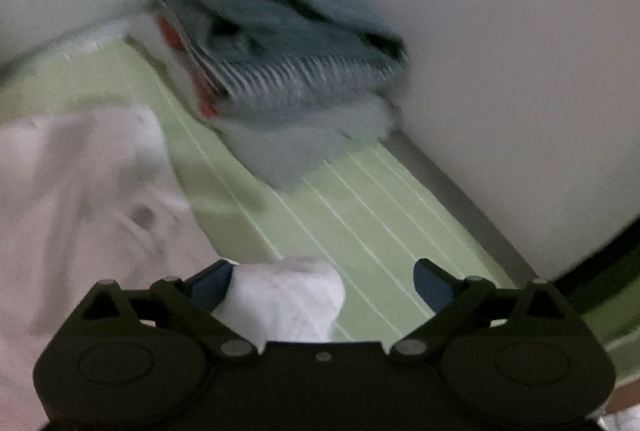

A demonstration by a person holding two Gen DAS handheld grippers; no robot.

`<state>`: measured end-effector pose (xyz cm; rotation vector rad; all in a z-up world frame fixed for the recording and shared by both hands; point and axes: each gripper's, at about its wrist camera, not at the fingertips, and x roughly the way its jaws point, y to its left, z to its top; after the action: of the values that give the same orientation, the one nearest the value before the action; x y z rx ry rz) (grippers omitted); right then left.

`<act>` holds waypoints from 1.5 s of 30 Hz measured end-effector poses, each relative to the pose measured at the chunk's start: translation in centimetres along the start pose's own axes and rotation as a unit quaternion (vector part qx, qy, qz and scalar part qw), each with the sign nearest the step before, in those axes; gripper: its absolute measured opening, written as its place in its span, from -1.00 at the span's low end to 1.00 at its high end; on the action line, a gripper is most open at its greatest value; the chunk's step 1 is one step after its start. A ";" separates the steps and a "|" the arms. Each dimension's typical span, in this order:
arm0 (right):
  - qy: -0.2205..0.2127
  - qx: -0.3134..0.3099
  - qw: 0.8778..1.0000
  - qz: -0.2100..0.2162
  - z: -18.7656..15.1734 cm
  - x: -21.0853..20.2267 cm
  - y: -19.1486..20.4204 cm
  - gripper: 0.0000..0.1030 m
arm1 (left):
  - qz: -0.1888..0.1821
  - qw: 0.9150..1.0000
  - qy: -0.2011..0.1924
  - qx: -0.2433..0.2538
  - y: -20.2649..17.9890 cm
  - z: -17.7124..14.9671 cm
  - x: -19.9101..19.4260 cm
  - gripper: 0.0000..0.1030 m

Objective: Fold clothes

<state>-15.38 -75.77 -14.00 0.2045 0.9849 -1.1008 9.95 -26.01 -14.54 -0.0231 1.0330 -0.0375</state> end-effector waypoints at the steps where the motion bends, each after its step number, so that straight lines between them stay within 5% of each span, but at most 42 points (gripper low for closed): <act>1: 0.008 0.002 1.000 -0.005 -0.5 0.3 -0.6 0.90 | -0.005 1.000 0.002 0.003 -0.5 -0.1 0.1 0.88; 10: 0.020 0.035 0.999 0.034 -3.8 0.6 -6.2 0.92 | -0.047 0.997 -0.026 0.049 -4.0 -2.9 -3.4 0.88; 19: 0.046 0.073 0.993 0.078 -8.6 1.2 -10.7 0.92 | -0.043 0.997 -0.038 0.057 -3.1 -8.9 -8.3 0.88; 26: -0.023 0.192 0.960 0.200 -8.4 -0.8 -14.5 0.90 | -0.038 0.997 -0.049 0.049 -2.5 -11.6 -11.3 0.88; 30: 0.019 0.180 0.950 0.255 -7.9 1.7 -12.9 0.90 | -0.043 0.996 -0.050 0.062 -2.8 -13.1 -12.4 0.88; 33: 0.035 0.177 0.942 0.282 -8.3 3.4 -11.6 0.51 | -0.040 0.995 -0.052 0.075 -3.2 -14.3 -13.1 0.88; 34: 0.039 0.177 0.940 0.290 -8.5 3.9 -11.2 0.27 | -0.041 0.995 -0.052 0.076 -3.3 -14.6 -13.3 0.88; 35: 0.043 0.176 0.937 0.298 -8.7 4.4 -10.8 -0.28 | -0.042 0.995 -0.053 0.076 -3.3 -14.8 -13.6 0.88; 38: 0.015 0.159 0.944 0.290 -9.0 3.0 -10.8 -0.72 | -0.043 0.995 -0.052 0.079 -3.6 -15.4 -13.9 0.88; 42: -0.005 0.081 0.967 0.241 -9.0 2.0 -9.7 -0.61 | -0.040 0.995 -0.055 0.079 -3.7 -16.0 -14.3 0.88; 45: -0.058 0.003 0.982 0.182 -8.3 0.2 -7.9 -0.03 | -0.035 0.995 -0.054 0.075 -3.6 -16.3 -14.4 0.88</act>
<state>-26.50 -74.86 -16.53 0.3089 0.8025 -0.7708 -11.50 -29.00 -10.40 0.0744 0.9189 -0.1763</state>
